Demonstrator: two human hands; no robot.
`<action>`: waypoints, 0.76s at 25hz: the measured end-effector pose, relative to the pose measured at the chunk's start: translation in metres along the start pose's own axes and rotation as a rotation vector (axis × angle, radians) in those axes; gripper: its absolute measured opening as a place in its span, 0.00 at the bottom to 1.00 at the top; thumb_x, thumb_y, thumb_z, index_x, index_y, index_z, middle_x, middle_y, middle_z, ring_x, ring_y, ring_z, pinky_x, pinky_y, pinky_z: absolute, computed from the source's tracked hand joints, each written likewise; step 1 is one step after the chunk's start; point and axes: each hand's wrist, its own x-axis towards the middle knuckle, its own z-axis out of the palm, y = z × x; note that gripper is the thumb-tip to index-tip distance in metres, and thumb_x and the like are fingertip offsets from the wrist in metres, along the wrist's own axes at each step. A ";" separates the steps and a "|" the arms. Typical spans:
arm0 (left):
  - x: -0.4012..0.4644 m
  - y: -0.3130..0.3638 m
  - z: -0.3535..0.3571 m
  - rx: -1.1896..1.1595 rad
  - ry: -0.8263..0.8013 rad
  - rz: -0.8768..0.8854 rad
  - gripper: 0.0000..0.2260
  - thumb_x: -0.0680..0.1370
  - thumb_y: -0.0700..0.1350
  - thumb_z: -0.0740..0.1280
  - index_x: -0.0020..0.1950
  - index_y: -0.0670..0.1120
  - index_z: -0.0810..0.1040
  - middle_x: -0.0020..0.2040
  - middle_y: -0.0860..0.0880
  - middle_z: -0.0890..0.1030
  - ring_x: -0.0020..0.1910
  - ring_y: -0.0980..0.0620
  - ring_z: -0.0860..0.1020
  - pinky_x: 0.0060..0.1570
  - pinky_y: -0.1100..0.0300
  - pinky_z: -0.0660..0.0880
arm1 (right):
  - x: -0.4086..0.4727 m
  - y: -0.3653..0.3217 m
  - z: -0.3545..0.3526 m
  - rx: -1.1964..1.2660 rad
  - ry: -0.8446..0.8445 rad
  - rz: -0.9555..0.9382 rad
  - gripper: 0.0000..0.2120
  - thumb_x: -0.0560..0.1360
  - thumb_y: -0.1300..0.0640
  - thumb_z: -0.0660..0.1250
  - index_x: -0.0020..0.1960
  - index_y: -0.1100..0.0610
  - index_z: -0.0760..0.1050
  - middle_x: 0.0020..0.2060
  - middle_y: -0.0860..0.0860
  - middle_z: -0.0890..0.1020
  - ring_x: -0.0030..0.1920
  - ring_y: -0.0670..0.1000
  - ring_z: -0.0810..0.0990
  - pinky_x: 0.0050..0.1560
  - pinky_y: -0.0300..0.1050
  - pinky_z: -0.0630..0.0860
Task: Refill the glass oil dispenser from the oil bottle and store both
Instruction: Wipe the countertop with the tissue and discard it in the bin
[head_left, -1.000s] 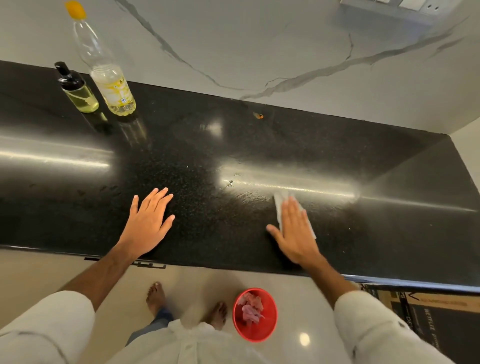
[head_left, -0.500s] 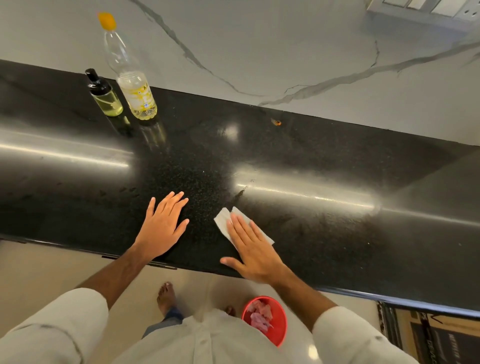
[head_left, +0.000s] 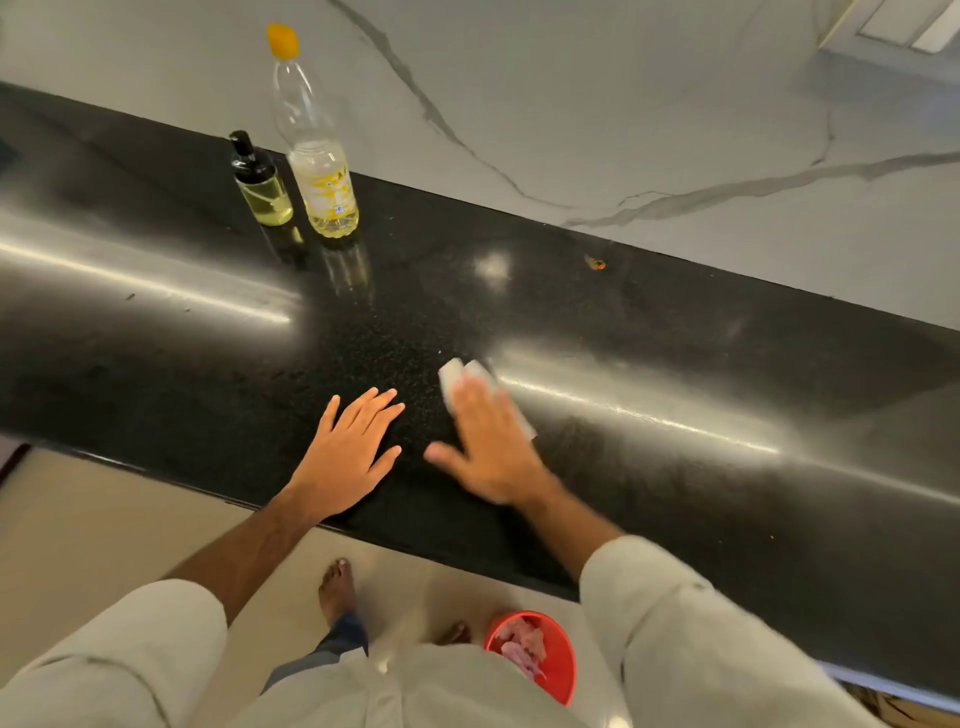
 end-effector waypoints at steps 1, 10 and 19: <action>0.000 0.000 0.000 -0.002 0.006 -0.001 0.27 0.82 0.55 0.62 0.79 0.49 0.63 0.81 0.49 0.62 0.81 0.49 0.57 0.78 0.38 0.55 | -0.020 -0.021 0.010 -0.004 -0.058 -0.106 0.48 0.79 0.25 0.43 0.84 0.59 0.42 0.84 0.56 0.43 0.83 0.53 0.37 0.82 0.56 0.37; 0.001 0.000 0.001 -0.009 0.019 0.013 0.27 0.82 0.59 0.51 0.79 0.50 0.64 0.80 0.50 0.62 0.81 0.50 0.57 0.78 0.39 0.55 | -0.044 0.117 -0.023 0.034 -0.059 0.231 0.47 0.76 0.24 0.35 0.84 0.54 0.34 0.81 0.51 0.32 0.82 0.49 0.32 0.82 0.60 0.41; -0.001 -0.003 0.002 0.001 0.005 0.010 0.27 0.82 0.59 0.52 0.79 0.50 0.63 0.81 0.50 0.62 0.81 0.50 0.57 0.78 0.39 0.55 | -0.061 -0.031 0.025 -0.004 -0.158 -0.118 0.48 0.79 0.25 0.42 0.84 0.57 0.40 0.83 0.55 0.39 0.82 0.52 0.34 0.82 0.59 0.36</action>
